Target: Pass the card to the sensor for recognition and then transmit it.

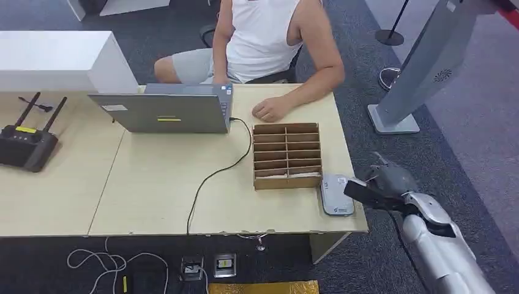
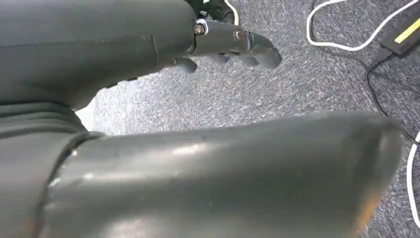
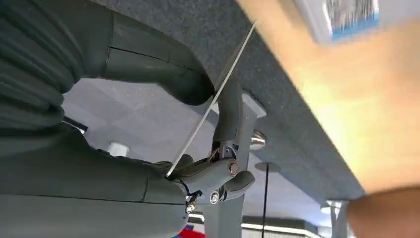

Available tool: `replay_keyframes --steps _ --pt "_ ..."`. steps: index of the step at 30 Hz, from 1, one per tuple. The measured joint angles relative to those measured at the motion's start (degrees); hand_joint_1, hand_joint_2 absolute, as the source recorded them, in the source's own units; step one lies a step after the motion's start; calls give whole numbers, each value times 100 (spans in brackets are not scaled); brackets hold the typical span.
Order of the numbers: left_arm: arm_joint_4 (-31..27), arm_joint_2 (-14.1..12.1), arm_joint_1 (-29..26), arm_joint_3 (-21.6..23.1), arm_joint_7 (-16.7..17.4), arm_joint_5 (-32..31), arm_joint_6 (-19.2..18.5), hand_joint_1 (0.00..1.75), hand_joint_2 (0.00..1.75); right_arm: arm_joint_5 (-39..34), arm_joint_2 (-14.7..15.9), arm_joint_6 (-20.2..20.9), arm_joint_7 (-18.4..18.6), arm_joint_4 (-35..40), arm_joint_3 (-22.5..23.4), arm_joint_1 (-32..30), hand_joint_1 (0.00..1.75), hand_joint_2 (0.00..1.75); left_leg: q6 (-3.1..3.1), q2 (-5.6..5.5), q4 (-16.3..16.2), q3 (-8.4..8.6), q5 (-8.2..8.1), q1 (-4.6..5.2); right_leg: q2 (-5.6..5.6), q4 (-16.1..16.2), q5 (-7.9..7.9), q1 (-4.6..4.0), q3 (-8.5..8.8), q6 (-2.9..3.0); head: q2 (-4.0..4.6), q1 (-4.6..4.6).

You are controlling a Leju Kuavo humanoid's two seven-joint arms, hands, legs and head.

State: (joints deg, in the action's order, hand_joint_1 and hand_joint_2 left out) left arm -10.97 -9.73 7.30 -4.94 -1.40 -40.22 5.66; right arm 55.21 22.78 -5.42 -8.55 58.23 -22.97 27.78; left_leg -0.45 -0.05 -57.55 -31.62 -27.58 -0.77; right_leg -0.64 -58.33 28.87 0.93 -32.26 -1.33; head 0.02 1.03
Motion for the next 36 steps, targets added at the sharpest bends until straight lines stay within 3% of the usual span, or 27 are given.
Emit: replay_keyframes --steps 4,8,15,20,29,36 --pt "0 0 -2 0 -15 -2 17 0 0 2 57 24 -17 0 118 301 175 175 0 -1 0 -4 0 0 -3 -1 0 0 -1 0 0 9" --pt "0 -2 20 0 -59 -31 44 0 0 109 140 72 -87 2 306 1100 175 175 2 12 -1 -18 7 12 7 -10 -11 11 -29 -1 0 7" --pt "0 13 69 0 -59 -135 -20 0 0 386 116 -50 -301 -13 304 1804 175 175 2 6 0 -36 8 12 3 -16 -11 11 -34 -1 0 0" --pt "-2 15 208 0 -57 -236 -94 0 0 839 -350 -225 -442 -436 120 2600 175 175 -11 10 0 -44 17 5 6 -19 -15 5 -53 5 0 0" --pt "-9 -13 233 7 -57 -302 -149 0 0 1088 -1059 -444 -599 -1592 -168 3460 175 175 -15 -15 0 -61 22 2 -23 -20 -14 1 -59 7 0 -2" --pt "-9 -48 243 22 -55 -376 -232 0 0 1316 -1552 -424 -544 -2421 -389 3690 175 175 -15 -16 -1 -60 22 0 -24 -19 -13 -1 -59 8 0 2"
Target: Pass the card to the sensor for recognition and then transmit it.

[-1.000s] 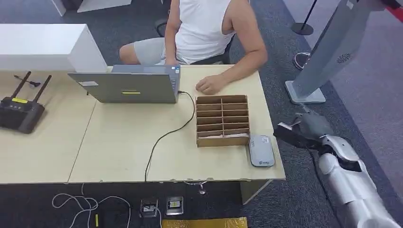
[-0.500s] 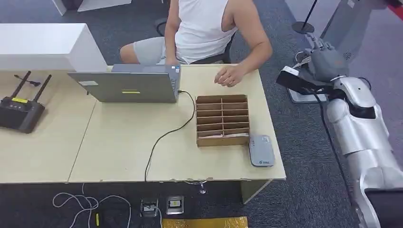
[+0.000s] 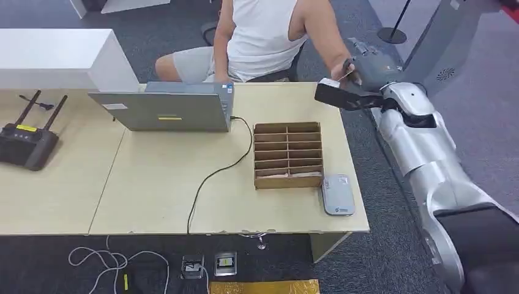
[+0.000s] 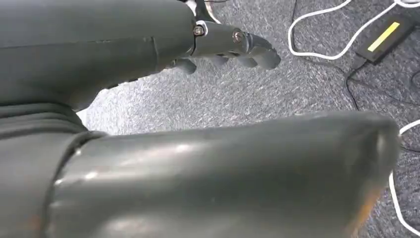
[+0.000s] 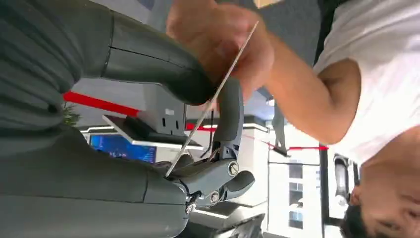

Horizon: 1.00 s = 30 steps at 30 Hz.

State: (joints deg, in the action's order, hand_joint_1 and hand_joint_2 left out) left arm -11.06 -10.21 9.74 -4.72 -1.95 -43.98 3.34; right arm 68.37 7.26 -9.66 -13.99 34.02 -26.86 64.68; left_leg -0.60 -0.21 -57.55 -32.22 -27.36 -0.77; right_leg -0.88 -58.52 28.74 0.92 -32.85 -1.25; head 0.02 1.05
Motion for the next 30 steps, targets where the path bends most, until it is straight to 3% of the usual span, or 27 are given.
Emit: replay_keyframes --steps 5,6,7,26,30 --pt "0 0 -5 9 13 0 -2 0 0 18 -254 0 20 -379 -114 22 166 175 0 1 0 0 0 0 0 0 0 0 0 0 0 -2" --pt "0 0 -10 9 13 -2 4 0 0 9 -298 -13 37 -440 -123 22 65 175 0 1 -1 1 0 0 1 0 0 0 0 0 0 2" --pt "0 0 -15 9 13 0 7 0 0 0 -317 -24 50 -493 -125 22 2 175 0 1 -1 1 0 0 1 0 0 0 0 0 0 0" --pt "4 -2 -120 9 13 37 28 0 0 -378 -378 -647 181 -951 -149 65 0 175 0 2 -2 4 0 0 3 0 0 0 -1 0 0 0" --pt "4 4 -138 9 13 50 77 0 0 -1035 -376 -969 -224 -964 -83 247 0 175 0 2 -1 3 0 0 3 -1 -1 0 1 0 0 0"
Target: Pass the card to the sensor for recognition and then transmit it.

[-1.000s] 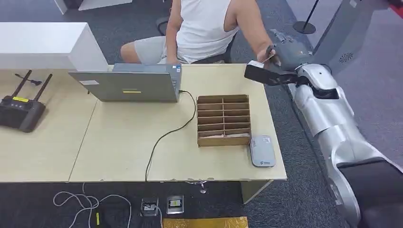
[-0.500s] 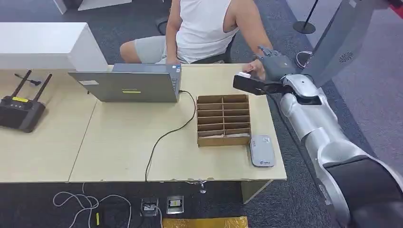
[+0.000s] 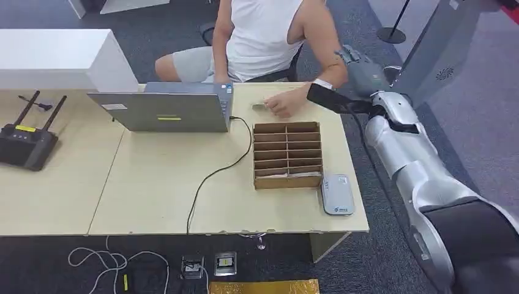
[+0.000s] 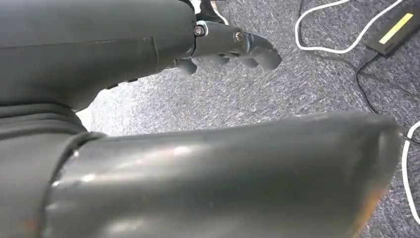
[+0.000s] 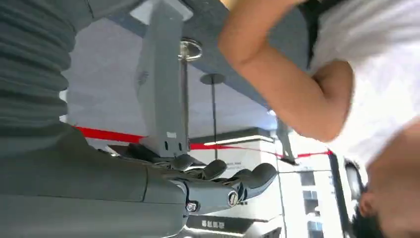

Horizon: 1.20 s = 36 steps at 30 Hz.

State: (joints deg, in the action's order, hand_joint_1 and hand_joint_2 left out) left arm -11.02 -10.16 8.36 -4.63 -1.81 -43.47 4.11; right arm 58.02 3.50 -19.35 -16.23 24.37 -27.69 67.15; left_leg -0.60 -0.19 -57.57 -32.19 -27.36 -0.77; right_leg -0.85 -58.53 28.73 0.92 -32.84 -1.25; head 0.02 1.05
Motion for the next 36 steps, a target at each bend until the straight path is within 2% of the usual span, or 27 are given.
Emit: replay_keyframes --steps 3,5,8,11,13,18,24,28,34,36 --pt "0 0 -28 0 0 59 44 0 0 -706 -46 57 -454 137 70 97 0 175 0 2 0 1 0 0 0 1 0 0 -1 0 0 0" --pt "0 2 -39 0 0 105 52 0 0 -1156 -92 412 -473 363 111 68 0 175 0 2 0 3 0 -1 5 1 0 -1 -1 0 0 2" --pt "0 4 -53 0 0 146 52 0 0 -1738 -98 988 -133 1052 107 -283 0 175 0 -1 0 7 0 -4 -2 2 1 -4 3 0 0 2" --pt "2 4 -77 -2 0 149 52 0 0 -1894 -61 1146 27 1782 105 -672 0 175 0 4 0 4 0 -2 1 2 0 -2 -3 0 0 -2" --pt "2 7 -77 -4 0 164 52 0 0 -2171 -9 1396 64 2178 103 -858 0 175 -1 4 0 13 -1 -4 9 5 1 -4 3 0 0 0" --pt "2 20 -108 -28 2 210 55 0 0 -2834 236 2243 414 3752 89 -2044 0 175 -2 2 0 10 -3 -3 0 7 1 -3 4 1 0 0" --pt "2 17 -111 -39 31 253 72 0 0 -2882 518 2673 554 5147 48 -2980 0 175 -4 9 1 11 -6 -4 11 8 1 -3 0 1 0 0" --pt "2 17 -115 -77 59 264 114 0 0 -2834 759 3120 854 5876 17 -3641 0 175 -4 7 1 10 -6 -5 11 9 2 -4 2 2 0 2" --pt "4 13 -124 -81 59 181 98 0 0 -2130 1108 3301 1277 6807 -79 -4545 0 175 -4 9 2 5 -8 -4 15 9 3 -3 0 3 0 2" --pt "4 11 -124 -81 59 181 100 0 0 -2124 1114 3301 1281 6817 -81 -4552 0 175 -4 9 2 5 -8 -4 15 9 3 -3 0 3 0 2"
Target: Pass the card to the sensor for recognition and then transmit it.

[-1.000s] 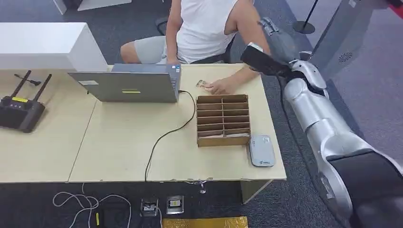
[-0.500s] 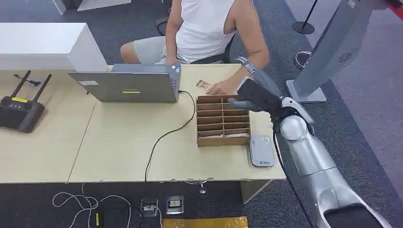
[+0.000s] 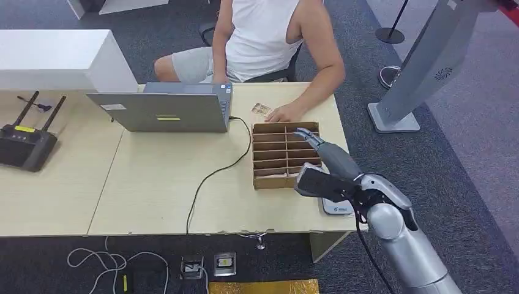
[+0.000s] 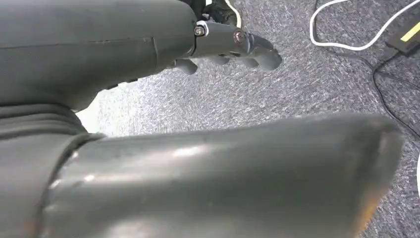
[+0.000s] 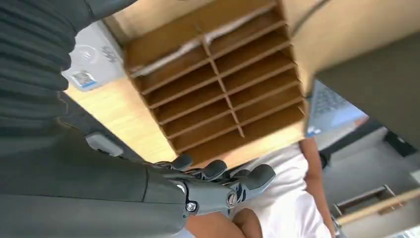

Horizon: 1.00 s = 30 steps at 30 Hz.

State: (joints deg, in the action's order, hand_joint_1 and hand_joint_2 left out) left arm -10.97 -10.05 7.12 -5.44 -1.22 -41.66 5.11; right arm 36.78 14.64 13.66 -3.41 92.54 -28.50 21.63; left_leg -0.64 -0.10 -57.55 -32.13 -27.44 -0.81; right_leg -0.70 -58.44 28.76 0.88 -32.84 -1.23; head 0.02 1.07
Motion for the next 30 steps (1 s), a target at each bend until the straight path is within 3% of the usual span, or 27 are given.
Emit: replay_keyframes --steps 4,9,10,14,24,30 --pt "0 2 0 0 0 -2 -2 0 0 9 7 -2 6 11 0 -13 0 175 0 0 0 0 0 0 0 0 0 0 -1 0 0 0" --pt "0 0 2 -2 0 -70 -2 0 0 690 284 -214 98 348 -243 -500 0 175 0 2 0 1 0 0 2 0 0 0 -1 0 0 0" --pt "0 0 4 -2 0 -105 -24 0 0 1146 324 -293 258 354 -328 -577 0 175 0 2 0 1 0 0 2 0 0 0 0 0 0 -2" --pt "0 0 4 -2 2 -120 -41 0 0 1831 328 -490 605 328 -394 -678 0 175 0 2 1 0 0 0 5 0 0 0 -1 0 0 0" --pt "0 0 6 -2 18 -142 -41 0 0 2105 332 -579 746 284 -498 -727 0 175 0 2 0 0 0 0 6 0 0 0 -1 0 0 0" --pt "0 9 7 -2 72 -162 -20 0 0 2899 271 -1526 1133 204 -501 -799 0 175 0 2 1 0 0 0 6 0 0 0 -1 1 0 0"
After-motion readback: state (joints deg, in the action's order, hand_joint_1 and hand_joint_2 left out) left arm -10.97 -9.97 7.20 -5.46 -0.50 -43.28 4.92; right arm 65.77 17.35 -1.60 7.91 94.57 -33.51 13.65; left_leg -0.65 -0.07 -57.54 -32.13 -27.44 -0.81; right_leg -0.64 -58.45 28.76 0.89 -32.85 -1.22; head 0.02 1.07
